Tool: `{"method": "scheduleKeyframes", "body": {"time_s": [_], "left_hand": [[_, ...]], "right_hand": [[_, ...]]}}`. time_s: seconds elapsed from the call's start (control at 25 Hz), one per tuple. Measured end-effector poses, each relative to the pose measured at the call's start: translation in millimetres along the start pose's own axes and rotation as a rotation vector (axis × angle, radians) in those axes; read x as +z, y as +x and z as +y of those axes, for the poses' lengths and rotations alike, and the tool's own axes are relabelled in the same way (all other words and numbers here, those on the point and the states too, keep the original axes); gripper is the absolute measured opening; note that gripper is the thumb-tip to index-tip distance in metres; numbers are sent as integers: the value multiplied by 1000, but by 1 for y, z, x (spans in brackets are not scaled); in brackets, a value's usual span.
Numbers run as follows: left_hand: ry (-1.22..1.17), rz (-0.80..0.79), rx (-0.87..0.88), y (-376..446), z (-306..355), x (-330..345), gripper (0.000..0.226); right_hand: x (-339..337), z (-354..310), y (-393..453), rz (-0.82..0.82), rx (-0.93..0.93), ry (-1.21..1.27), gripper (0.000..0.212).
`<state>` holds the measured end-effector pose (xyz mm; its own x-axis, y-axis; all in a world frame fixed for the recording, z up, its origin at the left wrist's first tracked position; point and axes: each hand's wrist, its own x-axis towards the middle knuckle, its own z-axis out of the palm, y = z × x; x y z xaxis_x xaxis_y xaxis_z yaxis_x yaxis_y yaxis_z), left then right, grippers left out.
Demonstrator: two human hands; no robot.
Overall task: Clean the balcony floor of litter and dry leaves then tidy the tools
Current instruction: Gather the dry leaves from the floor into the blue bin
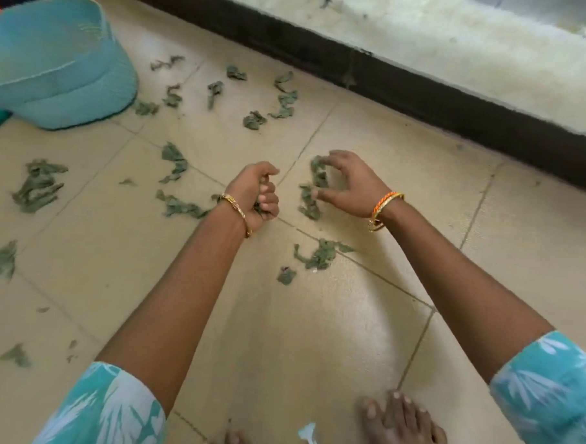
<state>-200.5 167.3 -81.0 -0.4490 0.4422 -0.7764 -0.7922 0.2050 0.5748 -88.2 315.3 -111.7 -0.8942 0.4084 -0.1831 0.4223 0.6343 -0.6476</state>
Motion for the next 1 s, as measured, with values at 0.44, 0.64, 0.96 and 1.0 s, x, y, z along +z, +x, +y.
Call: {"method": "scheduleKeyframes", "body": {"time_s": [0.44,0.64,0.96,1.0], "left_hand": [[17,52,-39,-24,-31,-28,29],[-57,93,57,-27,-40,-31,27],[-280,-175,-2,-41,-56,-30,25],[-259,-164,-3,-40,-57,-30,26]], "right_hand": [[7,4,17,159,-78,-195,24],[-4,-30,-15,349,102,252,22],[33,-73,-62,109,23,357,36],[36,-74,-62,140,5,283,30]]}}
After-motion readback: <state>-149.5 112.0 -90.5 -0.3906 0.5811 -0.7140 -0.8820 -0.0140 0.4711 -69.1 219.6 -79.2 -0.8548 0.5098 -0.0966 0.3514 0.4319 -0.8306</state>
